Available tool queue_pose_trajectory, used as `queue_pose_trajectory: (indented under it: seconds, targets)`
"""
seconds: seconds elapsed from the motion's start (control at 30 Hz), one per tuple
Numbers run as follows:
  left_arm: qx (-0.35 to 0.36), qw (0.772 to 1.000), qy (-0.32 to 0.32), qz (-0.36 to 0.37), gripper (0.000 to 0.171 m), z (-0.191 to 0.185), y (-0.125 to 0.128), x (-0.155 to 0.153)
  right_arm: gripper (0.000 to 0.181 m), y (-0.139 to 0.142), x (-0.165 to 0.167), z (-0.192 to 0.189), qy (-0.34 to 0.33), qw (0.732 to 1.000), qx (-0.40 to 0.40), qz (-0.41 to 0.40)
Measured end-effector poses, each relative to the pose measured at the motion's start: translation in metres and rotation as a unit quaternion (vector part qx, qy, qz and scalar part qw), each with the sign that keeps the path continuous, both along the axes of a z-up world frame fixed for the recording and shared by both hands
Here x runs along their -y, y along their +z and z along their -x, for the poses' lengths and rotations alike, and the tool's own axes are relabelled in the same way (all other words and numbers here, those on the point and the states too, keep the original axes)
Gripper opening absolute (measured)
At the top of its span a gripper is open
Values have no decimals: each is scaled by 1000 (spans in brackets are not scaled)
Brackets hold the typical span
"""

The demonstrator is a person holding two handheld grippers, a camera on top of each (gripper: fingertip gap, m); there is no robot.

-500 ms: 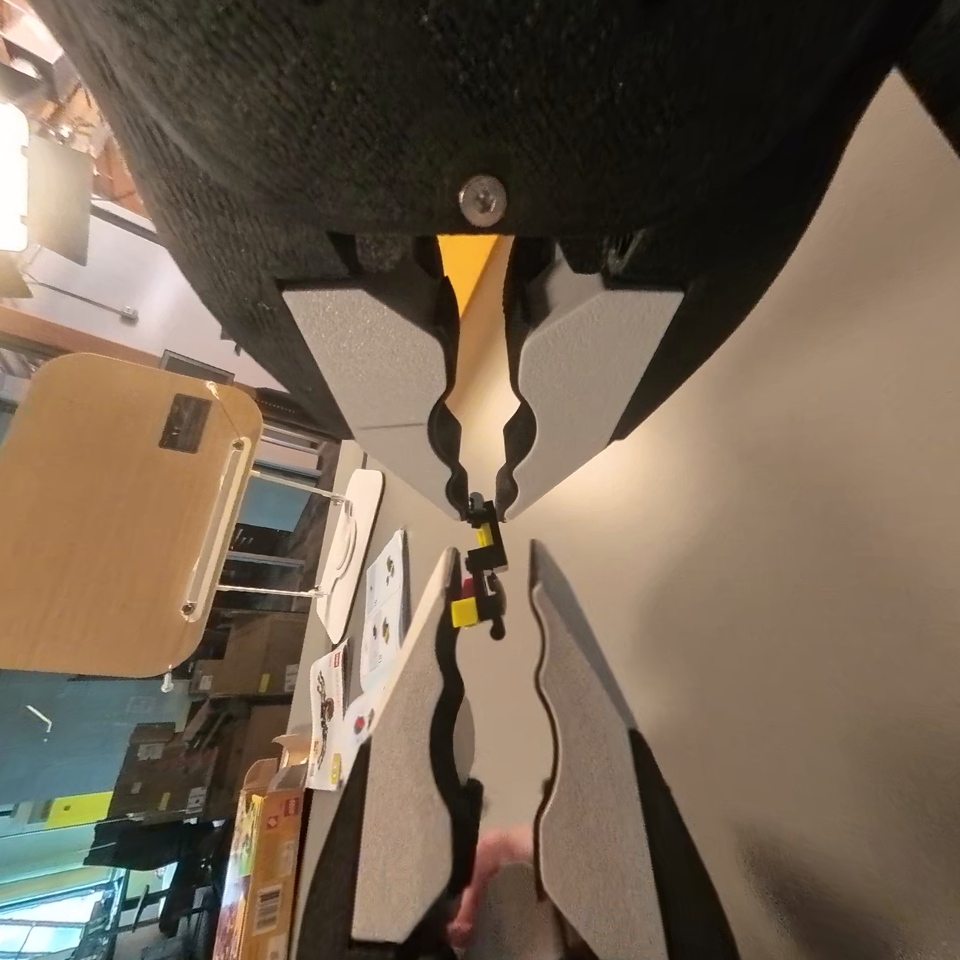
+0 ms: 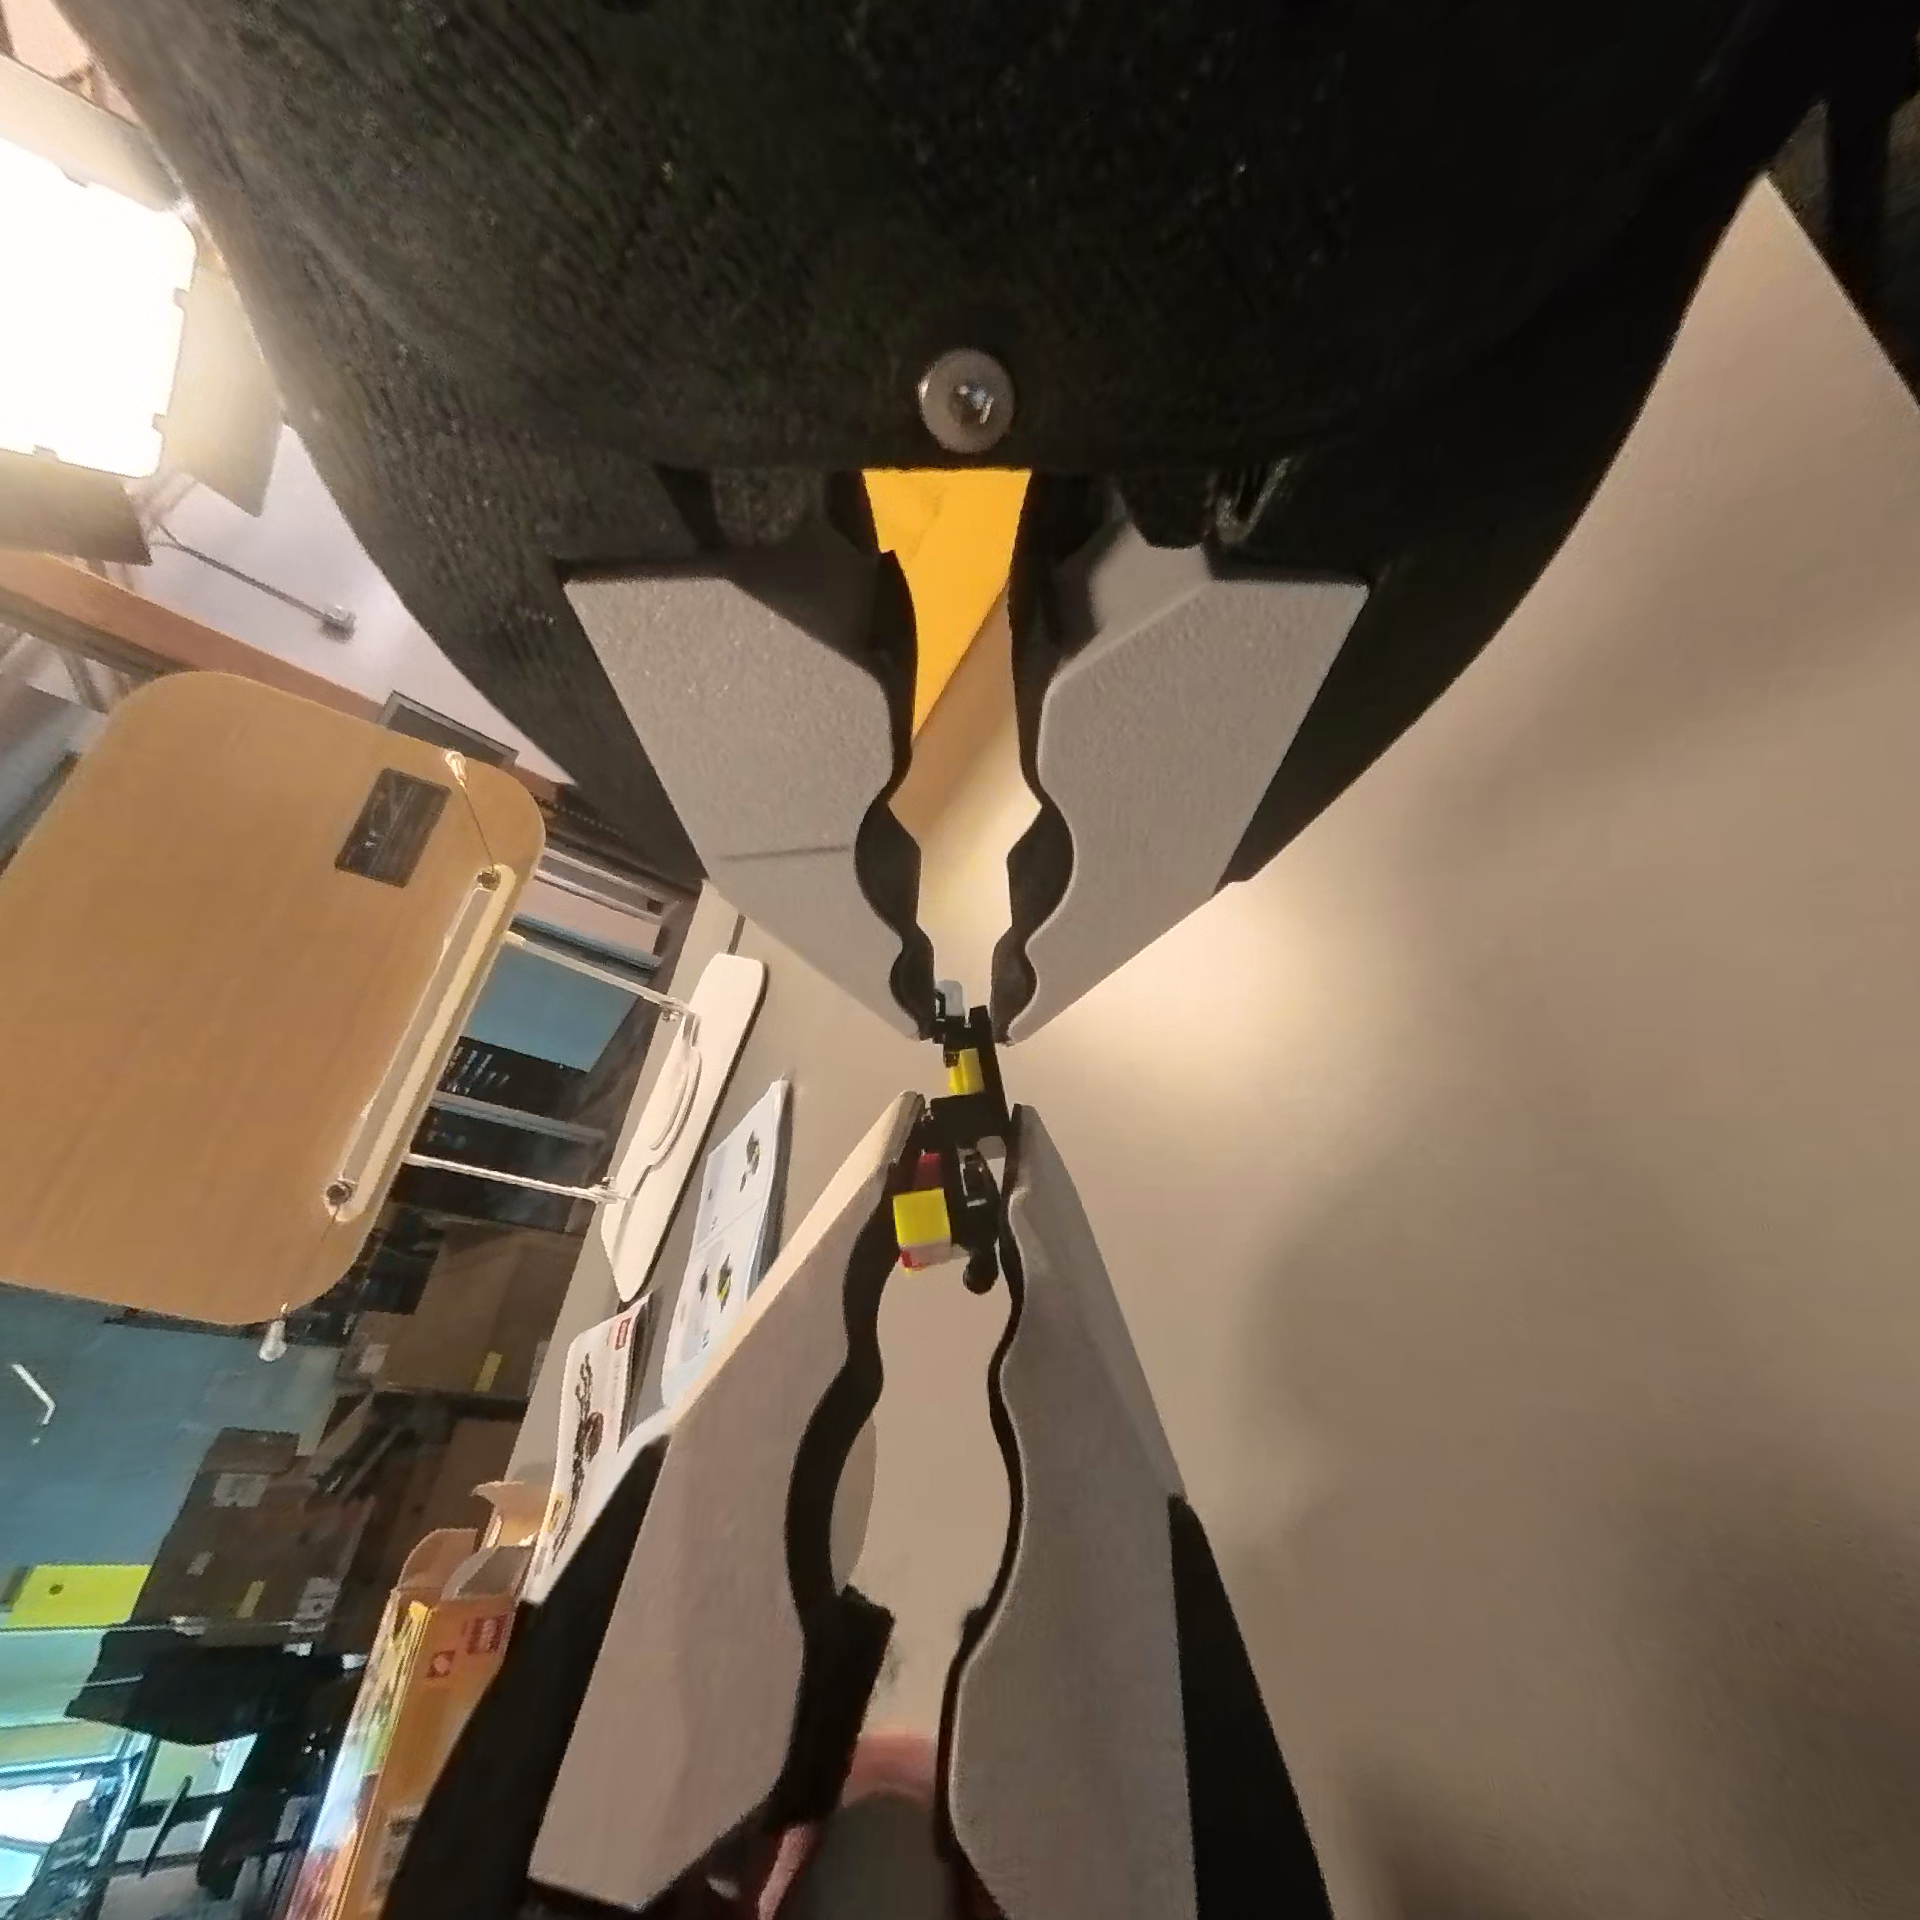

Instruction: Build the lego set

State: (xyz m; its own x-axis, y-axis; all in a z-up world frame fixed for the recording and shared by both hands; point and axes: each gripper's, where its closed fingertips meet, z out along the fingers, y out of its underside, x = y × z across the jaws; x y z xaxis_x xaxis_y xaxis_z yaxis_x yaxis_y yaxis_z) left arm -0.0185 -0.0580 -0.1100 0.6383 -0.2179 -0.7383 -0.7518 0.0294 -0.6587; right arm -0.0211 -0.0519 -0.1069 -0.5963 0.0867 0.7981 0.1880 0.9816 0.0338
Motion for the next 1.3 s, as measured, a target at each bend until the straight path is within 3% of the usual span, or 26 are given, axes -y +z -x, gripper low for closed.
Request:
queue_pose_trajectory:
  seconds: [0.23, 0.63, 0.77, 0.9, 1.1, 1.3]
  targets:
    - [12, 1000, -10, 13, 15, -6, -3, 0, 8, -8, -4, 0, 4, 999, 5, -41]
    - [48, 998, 5, 36, 15, 1, -7, -3, 6, -8, -6, 2, -18, 1000, -1, -18]
    - [53, 997, 6, 49, 15, 3, -10, -3, 4, -10, -8, 1, -27, 999, 7, 25]
    - [25, 997, 35, 71, 16, 15, -23, -6, 3, -22, -30, -6, -68, 994, 27, 76]
    - [17, 996, 30, 81, 16, 10, -28, -7, 3, -53, -38, -14, -100, 969, 75, 211]
    - [18, 996, 29, 85, 16, 10, -30, -7, 19, -71, -41, -16, -145, 932, 94, 320]
